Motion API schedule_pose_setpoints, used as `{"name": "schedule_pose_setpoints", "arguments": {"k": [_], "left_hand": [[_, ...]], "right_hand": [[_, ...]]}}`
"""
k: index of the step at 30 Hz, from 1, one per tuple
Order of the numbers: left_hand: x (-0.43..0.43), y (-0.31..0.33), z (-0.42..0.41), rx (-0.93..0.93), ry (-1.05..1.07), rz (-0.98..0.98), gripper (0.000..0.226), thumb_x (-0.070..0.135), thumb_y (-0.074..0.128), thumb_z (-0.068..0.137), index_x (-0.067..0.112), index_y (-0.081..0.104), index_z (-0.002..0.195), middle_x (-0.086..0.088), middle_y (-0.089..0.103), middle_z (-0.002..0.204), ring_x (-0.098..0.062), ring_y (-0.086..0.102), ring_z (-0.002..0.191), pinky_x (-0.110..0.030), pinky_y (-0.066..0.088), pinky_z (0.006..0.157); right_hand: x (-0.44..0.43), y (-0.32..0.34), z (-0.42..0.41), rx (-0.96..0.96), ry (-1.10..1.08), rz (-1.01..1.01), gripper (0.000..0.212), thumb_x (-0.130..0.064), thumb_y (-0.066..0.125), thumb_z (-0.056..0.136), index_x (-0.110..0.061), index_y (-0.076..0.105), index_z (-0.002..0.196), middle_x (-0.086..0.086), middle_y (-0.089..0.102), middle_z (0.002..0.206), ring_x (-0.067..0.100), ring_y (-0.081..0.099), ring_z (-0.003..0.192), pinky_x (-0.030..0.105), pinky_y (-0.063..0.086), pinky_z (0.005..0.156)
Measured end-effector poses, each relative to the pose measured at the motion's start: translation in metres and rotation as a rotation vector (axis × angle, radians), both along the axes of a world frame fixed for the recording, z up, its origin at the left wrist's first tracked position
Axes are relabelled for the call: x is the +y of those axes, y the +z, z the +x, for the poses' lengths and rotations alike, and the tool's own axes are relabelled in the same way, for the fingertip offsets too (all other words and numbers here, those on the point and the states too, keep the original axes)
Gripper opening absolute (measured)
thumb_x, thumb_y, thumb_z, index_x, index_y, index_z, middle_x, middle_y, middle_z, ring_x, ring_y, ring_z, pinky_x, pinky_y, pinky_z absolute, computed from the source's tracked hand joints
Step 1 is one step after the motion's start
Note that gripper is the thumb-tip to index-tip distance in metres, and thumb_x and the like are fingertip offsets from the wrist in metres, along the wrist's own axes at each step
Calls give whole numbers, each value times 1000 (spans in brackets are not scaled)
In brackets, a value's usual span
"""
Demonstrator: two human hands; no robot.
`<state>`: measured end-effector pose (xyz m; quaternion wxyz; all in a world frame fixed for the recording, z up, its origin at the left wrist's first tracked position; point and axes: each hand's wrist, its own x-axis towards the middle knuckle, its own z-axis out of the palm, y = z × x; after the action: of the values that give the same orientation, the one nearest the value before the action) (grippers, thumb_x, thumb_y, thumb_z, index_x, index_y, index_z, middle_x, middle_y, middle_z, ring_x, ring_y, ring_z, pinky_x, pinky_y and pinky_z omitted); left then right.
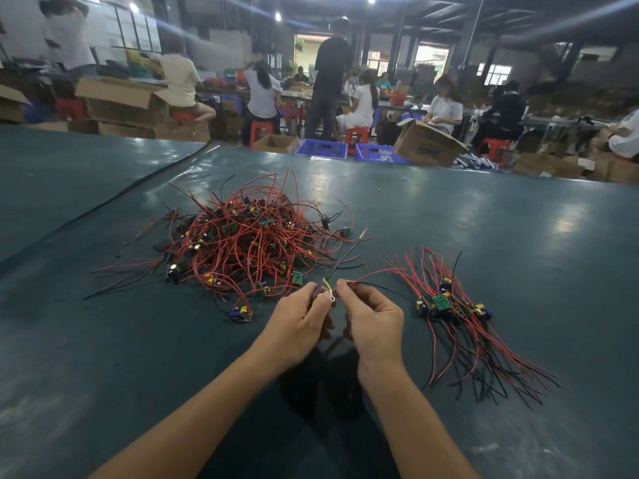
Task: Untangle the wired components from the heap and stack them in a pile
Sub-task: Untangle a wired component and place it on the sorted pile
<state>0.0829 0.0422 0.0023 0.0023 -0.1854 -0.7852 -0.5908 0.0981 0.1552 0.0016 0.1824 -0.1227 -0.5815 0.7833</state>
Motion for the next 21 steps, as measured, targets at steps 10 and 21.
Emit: {"name": "schedule_pose_setpoints", "arguments": {"k": [10,21], "left_hand": [[-7,-1,-3,101,-46,-86,51,54,34,82,6,53,81,8,58,59,-10,61,56,-45,54,66],[-8,-11,-7,224,-30,-166,25,26,40,100,28,43,75,24,55,60,2,44,51,-11,36,50]], "right_hand": [[35,6,-10,-66,-172,-297,11,-10,73,85,-14,67,76,1,70,64,3,25,33,15,21,33],[-8,0,3,-70,30,76,30,-20,69,89,5,69,72,2,49,54,9,39,50,24,35,47]]}}
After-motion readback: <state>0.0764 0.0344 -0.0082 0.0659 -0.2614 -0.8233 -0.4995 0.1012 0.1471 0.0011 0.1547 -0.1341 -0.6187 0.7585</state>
